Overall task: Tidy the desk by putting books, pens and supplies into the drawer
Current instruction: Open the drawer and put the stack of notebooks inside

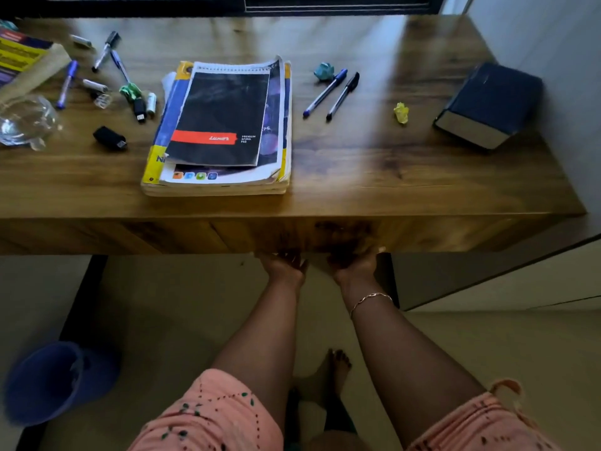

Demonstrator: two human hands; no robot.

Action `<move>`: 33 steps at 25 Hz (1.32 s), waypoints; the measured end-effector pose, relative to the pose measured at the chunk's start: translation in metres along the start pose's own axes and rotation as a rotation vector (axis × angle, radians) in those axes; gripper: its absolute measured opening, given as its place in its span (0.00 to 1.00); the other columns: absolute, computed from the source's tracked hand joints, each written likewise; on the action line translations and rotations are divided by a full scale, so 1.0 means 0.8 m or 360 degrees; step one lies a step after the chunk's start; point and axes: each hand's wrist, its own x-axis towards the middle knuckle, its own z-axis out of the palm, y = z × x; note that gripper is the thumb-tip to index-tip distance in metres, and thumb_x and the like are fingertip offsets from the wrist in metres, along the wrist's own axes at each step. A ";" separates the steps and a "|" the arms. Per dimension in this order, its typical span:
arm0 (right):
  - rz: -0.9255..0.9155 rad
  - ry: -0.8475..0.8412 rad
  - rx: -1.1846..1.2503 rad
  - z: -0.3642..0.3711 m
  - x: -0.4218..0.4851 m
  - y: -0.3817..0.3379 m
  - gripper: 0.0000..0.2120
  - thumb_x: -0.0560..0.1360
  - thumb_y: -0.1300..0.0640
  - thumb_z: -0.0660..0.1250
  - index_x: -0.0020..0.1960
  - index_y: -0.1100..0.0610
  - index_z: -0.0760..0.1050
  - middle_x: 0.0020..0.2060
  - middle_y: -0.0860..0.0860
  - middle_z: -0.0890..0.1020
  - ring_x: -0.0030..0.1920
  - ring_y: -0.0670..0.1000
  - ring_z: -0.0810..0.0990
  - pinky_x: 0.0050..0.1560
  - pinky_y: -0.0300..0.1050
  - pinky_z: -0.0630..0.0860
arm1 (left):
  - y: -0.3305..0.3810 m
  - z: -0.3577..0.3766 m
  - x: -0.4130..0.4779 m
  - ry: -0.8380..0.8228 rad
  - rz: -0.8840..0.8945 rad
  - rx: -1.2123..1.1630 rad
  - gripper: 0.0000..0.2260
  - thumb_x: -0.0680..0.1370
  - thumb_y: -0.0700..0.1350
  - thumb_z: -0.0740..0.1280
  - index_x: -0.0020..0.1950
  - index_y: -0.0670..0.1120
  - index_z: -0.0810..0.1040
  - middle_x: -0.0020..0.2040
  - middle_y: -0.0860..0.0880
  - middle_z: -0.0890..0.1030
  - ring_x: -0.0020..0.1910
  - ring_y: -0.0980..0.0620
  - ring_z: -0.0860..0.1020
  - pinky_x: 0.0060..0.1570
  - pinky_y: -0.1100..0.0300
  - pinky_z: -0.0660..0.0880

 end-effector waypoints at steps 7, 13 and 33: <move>0.0075 0.0013 0.0032 -0.007 0.003 -0.010 0.36 0.73 0.29 0.45 0.72 0.51 0.62 0.70 0.54 0.66 0.71 0.58 0.64 0.67 0.57 0.62 | -0.003 -0.002 -0.002 0.0007 0.0005 -0.0091 0.39 0.75 0.69 0.41 0.74 0.43 0.61 0.72 0.42 0.65 0.71 0.42 0.65 0.71 0.47 0.56; 0.0097 -0.0013 -0.0058 -0.016 0.005 -0.010 0.41 0.72 0.27 0.43 0.75 0.52 0.57 0.73 0.56 0.62 0.72 0.58 0.61 0.67 0.52 0.61 | -0.004 -0.006 -0.004 0.0004 -0.0014 -0.0140 0.42 0.74 0.71 0.40 0.74 0.41 0.59 0.73 0.41 0.64 0.72 0.43 0.63 0.72 0.49 0.54; -0.0021 0.0370 0.0252 -0.118 -0.095 0.038 0.35 0.73 0.30 0.50 0.71 0.52 0.63 0.69 0.55 0.68 0.59 0.57 0.75 0.47 0.50 0.76 | -0.056 -0.113 -0.082 0.0157 0.0095 -0.0057 0.35 0.76 0.69 0.37 0.71 0.51 0.67 0.69 0.48 0.71 0.63 0.43 0.73 0.60 0.51 0.66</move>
